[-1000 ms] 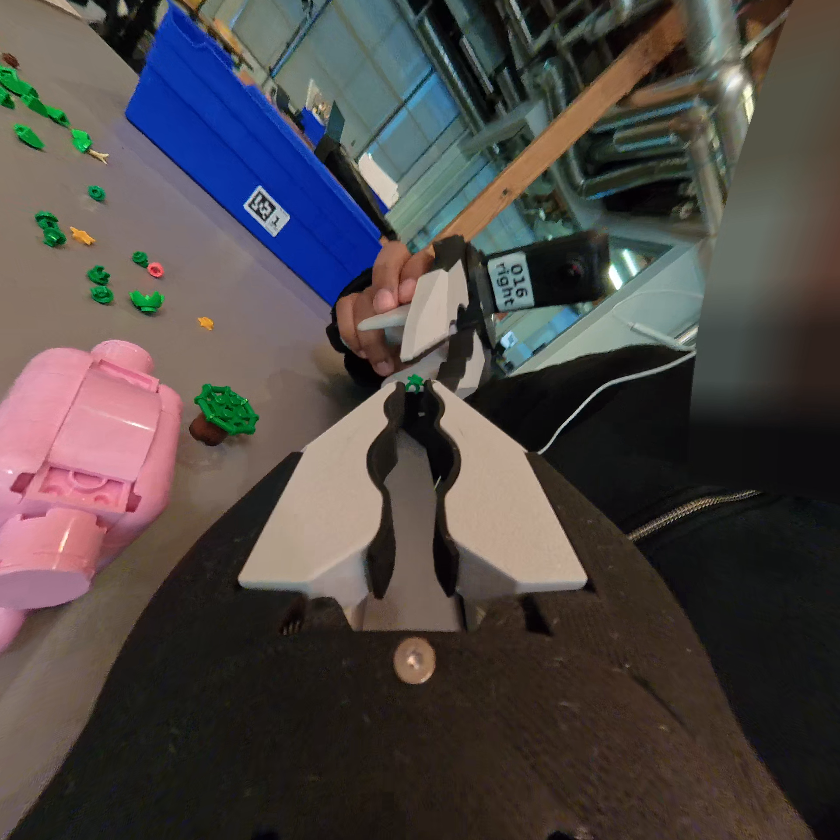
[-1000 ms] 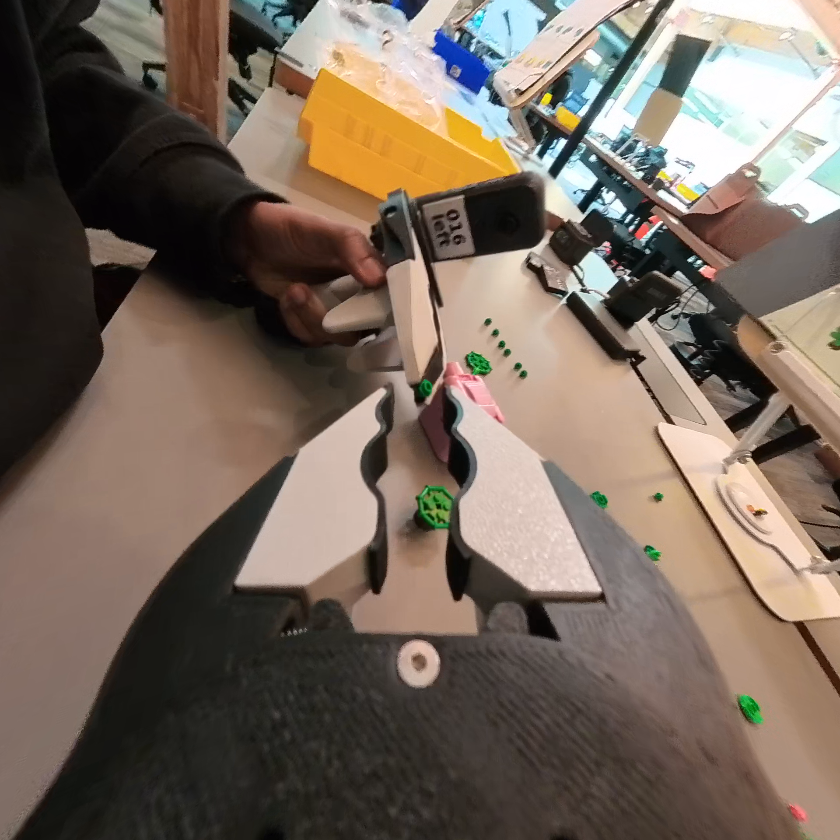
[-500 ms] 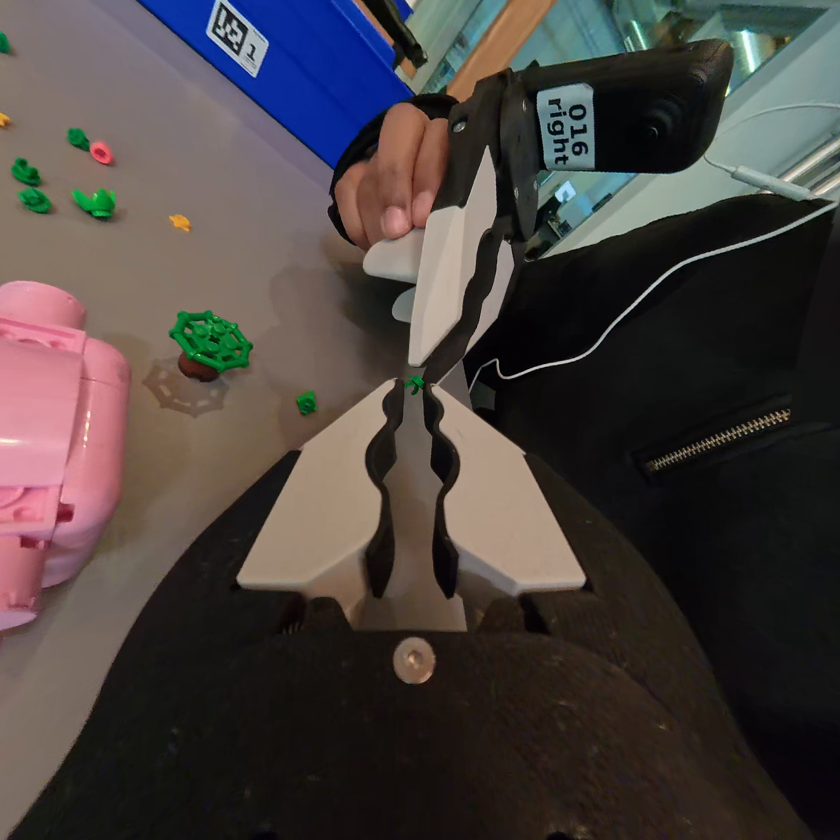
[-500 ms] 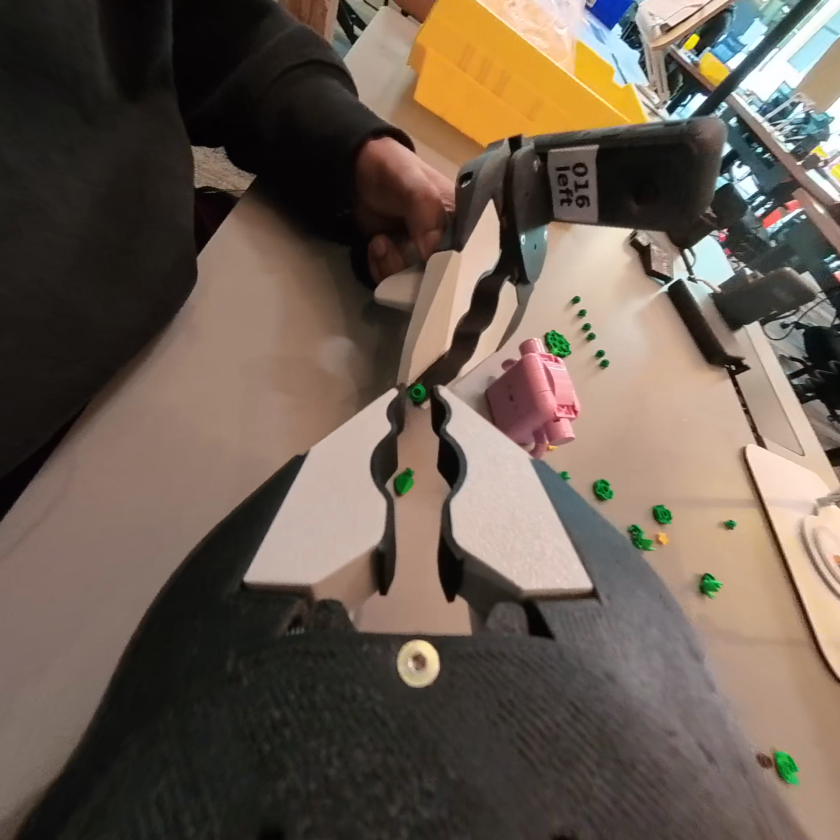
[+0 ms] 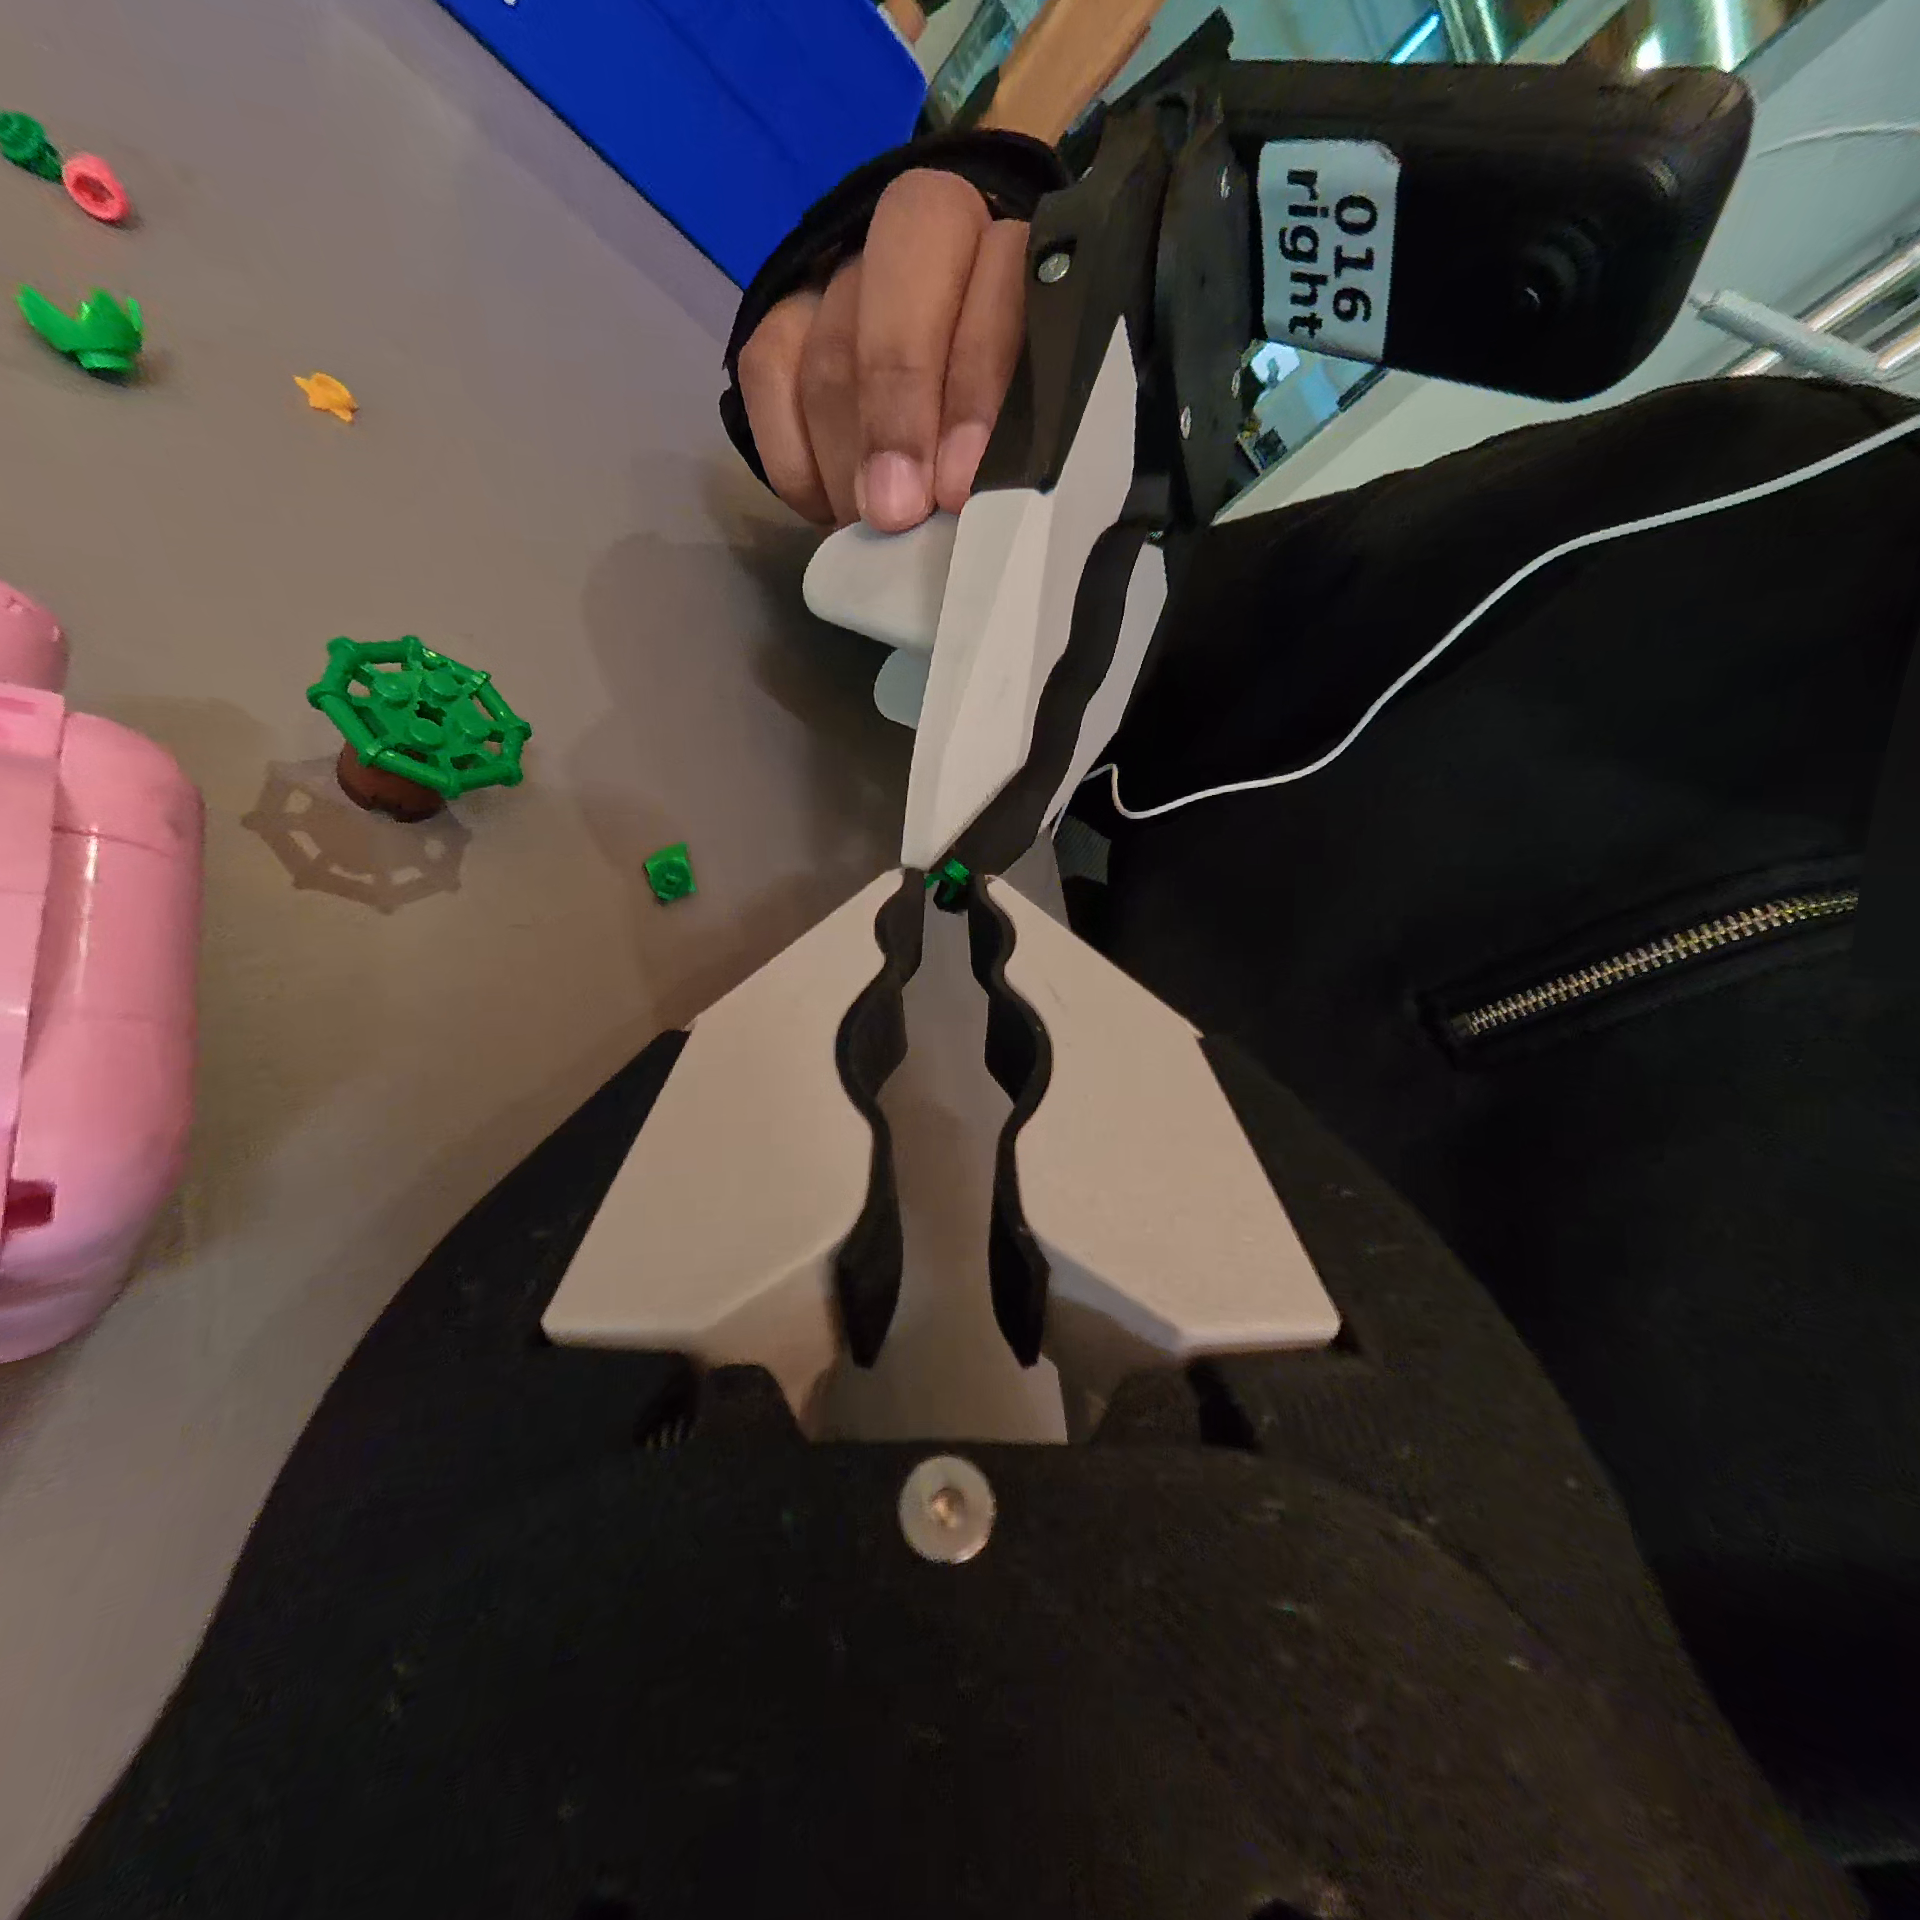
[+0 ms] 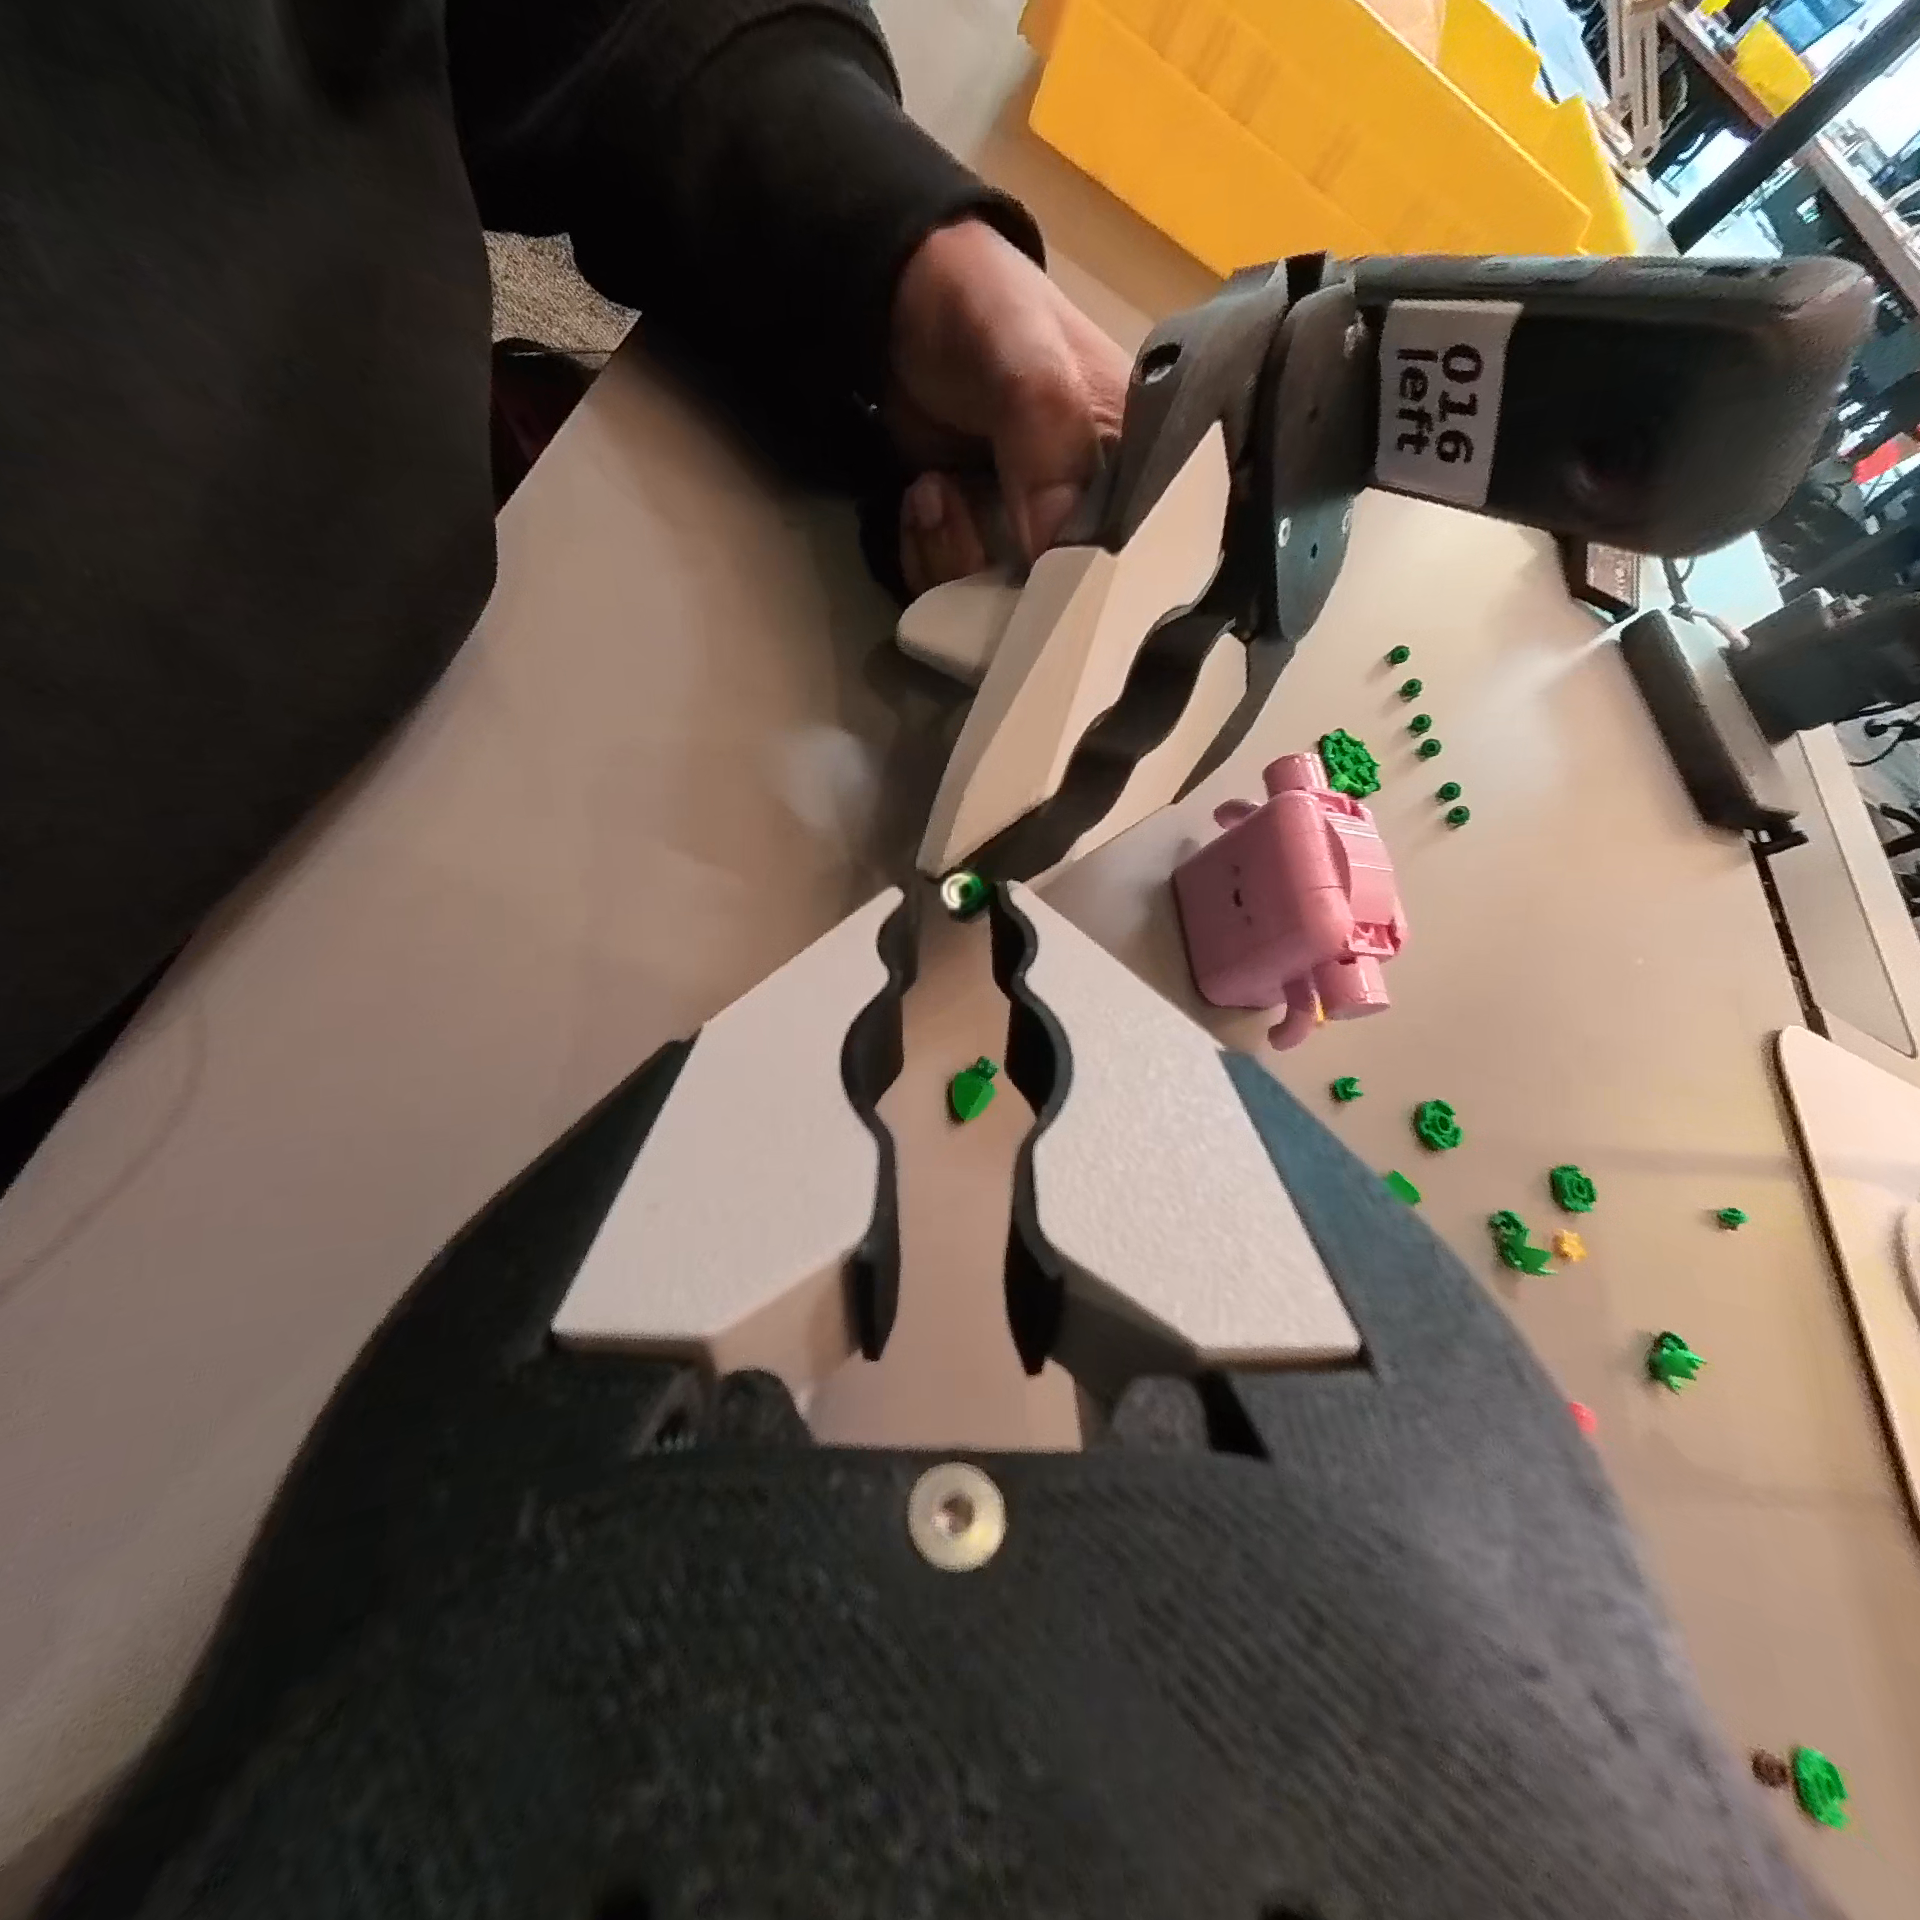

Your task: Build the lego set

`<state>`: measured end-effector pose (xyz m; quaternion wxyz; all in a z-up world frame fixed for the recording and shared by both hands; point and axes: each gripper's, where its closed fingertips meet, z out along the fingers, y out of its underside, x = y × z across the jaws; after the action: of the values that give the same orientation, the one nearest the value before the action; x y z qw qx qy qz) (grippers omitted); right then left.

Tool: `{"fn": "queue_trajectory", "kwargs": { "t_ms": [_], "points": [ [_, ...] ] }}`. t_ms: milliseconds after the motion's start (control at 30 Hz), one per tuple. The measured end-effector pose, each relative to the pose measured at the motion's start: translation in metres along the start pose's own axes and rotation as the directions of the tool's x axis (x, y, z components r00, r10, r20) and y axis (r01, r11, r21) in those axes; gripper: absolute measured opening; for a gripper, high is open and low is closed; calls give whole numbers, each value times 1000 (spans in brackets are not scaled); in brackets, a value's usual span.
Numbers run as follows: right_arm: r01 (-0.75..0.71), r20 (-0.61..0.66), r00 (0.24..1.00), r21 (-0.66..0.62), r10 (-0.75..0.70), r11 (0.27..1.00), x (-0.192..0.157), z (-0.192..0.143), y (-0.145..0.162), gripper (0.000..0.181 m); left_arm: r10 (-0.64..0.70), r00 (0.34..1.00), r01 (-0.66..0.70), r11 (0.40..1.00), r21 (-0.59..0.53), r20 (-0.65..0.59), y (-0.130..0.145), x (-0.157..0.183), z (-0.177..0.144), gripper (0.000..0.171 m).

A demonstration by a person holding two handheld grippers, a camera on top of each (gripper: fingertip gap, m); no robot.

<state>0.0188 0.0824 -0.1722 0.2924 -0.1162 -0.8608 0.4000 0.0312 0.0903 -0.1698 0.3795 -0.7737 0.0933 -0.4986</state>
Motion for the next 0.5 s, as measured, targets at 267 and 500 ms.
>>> {"fn": "queue_trajectory", "kwargs": {
  "t_ms": [267,500],
  "points": [
    [-9,-10,1000,-4,9,1000,2,0,1,5,-12,1000,12,1000,4,0,0,-1,0,5],
    [-169,-118,977,67,176,983,33,-9,0,5,-3,1000,2,989,151,0,-21,-3,-14,17]
  ]
}}
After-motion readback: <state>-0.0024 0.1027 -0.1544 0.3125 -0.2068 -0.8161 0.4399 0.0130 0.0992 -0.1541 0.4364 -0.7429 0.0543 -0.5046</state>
